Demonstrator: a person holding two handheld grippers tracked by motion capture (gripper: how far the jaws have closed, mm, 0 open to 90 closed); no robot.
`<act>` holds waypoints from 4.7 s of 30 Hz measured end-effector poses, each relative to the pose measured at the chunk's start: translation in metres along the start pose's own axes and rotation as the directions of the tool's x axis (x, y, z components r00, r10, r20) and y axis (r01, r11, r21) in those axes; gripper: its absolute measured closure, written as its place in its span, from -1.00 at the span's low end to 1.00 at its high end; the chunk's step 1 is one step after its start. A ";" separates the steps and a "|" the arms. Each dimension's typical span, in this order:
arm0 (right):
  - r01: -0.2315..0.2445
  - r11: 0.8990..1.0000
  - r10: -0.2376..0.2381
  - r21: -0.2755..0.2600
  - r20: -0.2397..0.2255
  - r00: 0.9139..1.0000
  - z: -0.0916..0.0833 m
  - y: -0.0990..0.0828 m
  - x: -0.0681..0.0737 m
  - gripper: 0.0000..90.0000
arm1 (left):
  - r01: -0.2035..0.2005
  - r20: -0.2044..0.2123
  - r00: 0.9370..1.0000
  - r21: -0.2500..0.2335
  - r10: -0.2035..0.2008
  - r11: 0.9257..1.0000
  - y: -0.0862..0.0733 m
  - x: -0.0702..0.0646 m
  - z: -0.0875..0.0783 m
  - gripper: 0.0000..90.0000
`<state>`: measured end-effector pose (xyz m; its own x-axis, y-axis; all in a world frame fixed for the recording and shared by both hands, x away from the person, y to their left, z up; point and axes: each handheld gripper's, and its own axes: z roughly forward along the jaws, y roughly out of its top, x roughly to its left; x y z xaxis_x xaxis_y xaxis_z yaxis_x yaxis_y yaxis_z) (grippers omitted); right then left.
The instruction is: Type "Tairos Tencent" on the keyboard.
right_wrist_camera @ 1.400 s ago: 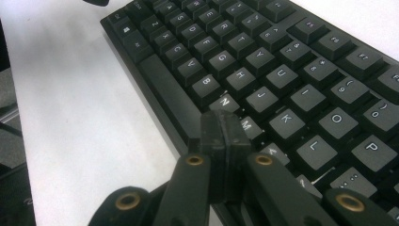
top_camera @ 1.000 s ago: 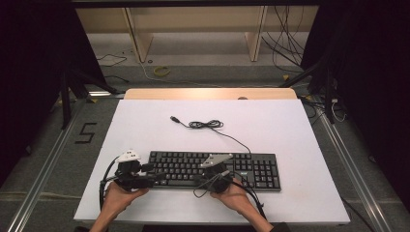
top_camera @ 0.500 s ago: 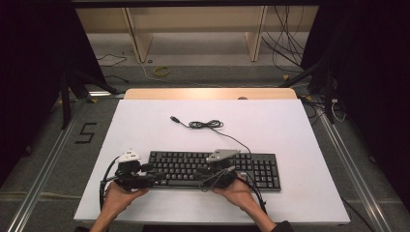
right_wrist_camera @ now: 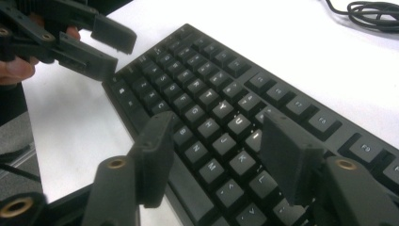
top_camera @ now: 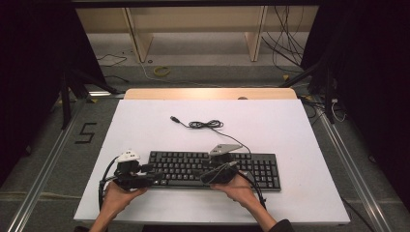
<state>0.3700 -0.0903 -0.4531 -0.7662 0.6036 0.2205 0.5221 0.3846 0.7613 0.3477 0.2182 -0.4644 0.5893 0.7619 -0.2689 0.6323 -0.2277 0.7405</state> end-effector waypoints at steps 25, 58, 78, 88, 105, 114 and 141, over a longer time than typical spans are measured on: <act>0.009 1.000 -0.009 0.018 0.013 1.000 0.023 0.020 -0.001 0.46 | -0.024 -0.036 0.999 0.088 0.027 0.996 -0.002 0.004 0.000 0.92; 0.035 0.994 -0.038 0.101 0.030 0.999 0.071 0.028 0.007 1.00 | -0.011 -0.044 0.999 0.152 0.018 0.988 -0.005 0.010 0.006 0.99; 0.035 0.992 -0.040 0.119 0.041 0.998 0.076 0.026 0.004 1.00 | 0.020 -0.041 0.999 0.151 -0.014 0.988 -0.006 0.014 0.008 0.99; 0.025 0.993 -0.031 0.116 0.047 0.998 0.077 0.026 0.005 1.00 | 0.026 -0.038 0.999 0.153 -0.020 0.988 -0.006 0.014 0.008 0.99; -0.006 1.000 0.005 0.029 0.017 1.000 0.054 0.032 0.004 0.74 | 0.019 -0.003 1.000 0.080 -0.019 0.997 -0.001 0.011 0.002 0.81; -0.004 1.000 0.004 0.019 0.007 1.000 0.045 0.030 0.002 0.49 | 0.018 0.015 1.000 0.028 -0.018 0.999 0.002 0.007 0.003 0.37; 0.005 1.000 -0.005 -0.008 -0.021 1.000 0.009 0.010 0.002 -0.03 | -0.033 -0.014 0.999 0.021 0.034 0.999 0.024 0.003 0.027 0.35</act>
<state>0.3770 -0.0789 -0.4508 -0.7762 0.5873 0.2295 0.5157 0.3819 0.7670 0.3788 0.1989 -0.4638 0.6028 0.7624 -0.2351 0.6226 -0.2652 0.7362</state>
